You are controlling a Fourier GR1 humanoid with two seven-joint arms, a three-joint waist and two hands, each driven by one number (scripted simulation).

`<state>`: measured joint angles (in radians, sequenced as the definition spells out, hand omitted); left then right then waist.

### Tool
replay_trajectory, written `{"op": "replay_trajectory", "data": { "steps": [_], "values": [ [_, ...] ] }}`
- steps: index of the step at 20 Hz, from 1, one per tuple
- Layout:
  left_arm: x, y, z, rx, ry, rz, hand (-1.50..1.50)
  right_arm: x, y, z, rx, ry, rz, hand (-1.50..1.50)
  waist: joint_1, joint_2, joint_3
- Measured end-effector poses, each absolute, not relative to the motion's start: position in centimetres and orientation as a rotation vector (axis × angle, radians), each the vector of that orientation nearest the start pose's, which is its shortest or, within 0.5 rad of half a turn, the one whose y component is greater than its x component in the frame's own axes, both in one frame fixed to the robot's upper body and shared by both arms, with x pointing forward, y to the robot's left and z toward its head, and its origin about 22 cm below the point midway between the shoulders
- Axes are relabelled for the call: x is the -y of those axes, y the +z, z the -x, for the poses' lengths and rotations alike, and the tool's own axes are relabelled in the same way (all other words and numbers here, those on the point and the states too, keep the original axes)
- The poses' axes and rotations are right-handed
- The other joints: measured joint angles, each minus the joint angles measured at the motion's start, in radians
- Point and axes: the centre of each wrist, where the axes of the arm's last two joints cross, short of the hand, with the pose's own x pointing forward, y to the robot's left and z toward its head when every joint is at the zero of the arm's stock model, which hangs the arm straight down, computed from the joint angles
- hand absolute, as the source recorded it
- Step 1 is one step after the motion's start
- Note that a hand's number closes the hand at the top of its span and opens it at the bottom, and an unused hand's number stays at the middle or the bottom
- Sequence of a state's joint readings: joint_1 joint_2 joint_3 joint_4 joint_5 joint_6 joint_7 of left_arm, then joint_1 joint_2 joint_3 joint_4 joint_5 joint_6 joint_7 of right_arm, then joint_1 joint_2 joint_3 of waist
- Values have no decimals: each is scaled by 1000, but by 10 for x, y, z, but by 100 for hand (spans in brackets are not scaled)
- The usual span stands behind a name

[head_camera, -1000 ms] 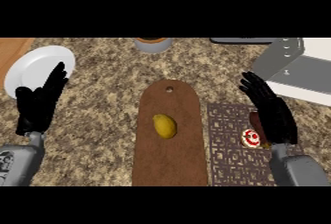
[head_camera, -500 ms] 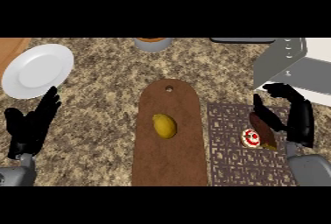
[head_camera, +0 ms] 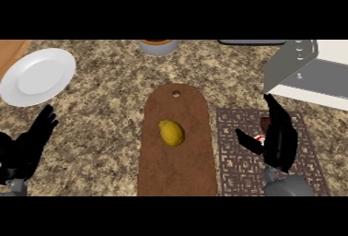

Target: Pick the sweet potato from the placemat and place it in the tiered shelf

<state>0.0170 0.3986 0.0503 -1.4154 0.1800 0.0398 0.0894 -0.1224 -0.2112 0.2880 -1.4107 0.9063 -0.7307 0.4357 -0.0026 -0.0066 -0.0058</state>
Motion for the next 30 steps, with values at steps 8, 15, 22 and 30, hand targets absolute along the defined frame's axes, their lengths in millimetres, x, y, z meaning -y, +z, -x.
{"op": "replay_trajectory", "data": {
  "steps": [8,15,22,30],
  "values": [
    [-353,-1,-228,1320,-39,-268,0,188,12,-265,1075,597,1318,-150,-8,-3,-2],
    [-351,-2,-226,1324,-43,-261,0,163,36,-269,722,874,1313,-150,0,1,1],
    [-349,-2,-231,1329,-47,-266,0,166,57,-278,613,987,1316,-150,2,4,4],
    [-349,-1,-232,1334,-38,-262,0,187,57,-291,509,1009,1316,-150,5,6,5]
  ]
}}
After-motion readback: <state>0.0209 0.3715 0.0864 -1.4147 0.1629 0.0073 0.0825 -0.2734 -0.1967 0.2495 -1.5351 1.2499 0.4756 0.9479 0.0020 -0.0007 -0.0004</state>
